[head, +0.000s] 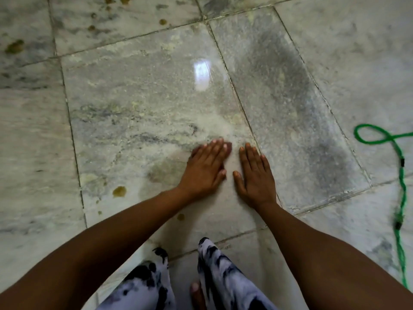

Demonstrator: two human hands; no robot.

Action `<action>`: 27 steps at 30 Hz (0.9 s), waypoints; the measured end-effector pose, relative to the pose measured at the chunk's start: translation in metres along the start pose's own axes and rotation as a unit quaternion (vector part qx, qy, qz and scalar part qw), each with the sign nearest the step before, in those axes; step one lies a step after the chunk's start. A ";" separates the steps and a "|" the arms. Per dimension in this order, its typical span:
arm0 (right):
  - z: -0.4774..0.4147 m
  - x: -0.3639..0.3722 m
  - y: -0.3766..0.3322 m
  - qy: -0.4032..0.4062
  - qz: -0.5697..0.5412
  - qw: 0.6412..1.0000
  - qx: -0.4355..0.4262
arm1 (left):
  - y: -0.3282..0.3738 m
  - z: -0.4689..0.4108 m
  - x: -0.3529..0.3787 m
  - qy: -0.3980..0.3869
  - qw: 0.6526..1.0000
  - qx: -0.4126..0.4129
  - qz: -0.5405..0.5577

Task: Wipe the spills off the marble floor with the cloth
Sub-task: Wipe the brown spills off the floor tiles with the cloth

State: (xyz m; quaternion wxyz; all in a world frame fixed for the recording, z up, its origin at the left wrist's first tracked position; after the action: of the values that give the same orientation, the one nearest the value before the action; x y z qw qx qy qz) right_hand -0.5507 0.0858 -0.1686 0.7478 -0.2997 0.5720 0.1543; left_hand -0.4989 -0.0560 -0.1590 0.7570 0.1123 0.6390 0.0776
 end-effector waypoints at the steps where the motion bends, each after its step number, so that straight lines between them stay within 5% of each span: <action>1: 0.000 0.000 0.000 0.000 0.000 1.000 0.000 | 0.005 0.015 0.005 -0.009 1.000 0.017 -0.003; 5: 0.002 -0.001 -0.001 0.005 -0.004 1.000 -0.004 | -0.019 0.037 0.005 -0.034 0.996 0.073 -0.033; 12: 0.001 -0.003 -0.003 0.004 -0.005 1.000 -0.003 | -0.082 -0.023 -0.030 0.026 0.983 -0.179 0.008; 20: 0.002 -0.003 -0.002 -0.007 0.003 1.000 -0.002 | -0.015 0.017 -0.003 -0.040 0.998 0.040 -0.027; 27: -0.012 -0.007 -0.041 -0.026 -0.003 0.998 -0.062 | -0.148 0.061 -0.040 0.024 0.969 -0.247 -0.010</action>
State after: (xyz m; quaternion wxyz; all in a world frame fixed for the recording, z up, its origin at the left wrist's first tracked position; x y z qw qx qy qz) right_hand -0.5389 0.0474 -0.1530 0.7430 -0.3429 0.5408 0.1947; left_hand -0.4495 -0.2132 -0.1515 0.7466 -0.0869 0.6188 0.2283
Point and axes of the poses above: each hand's wrist, its own z-axis away from the middle knuckle, its own x-axis out of the palm, y = z × x, the point moved 5 cm from there along -z, towards the middle knuckle, and after that the axes turned 5 degrees about -y, right-handed, at the moved point
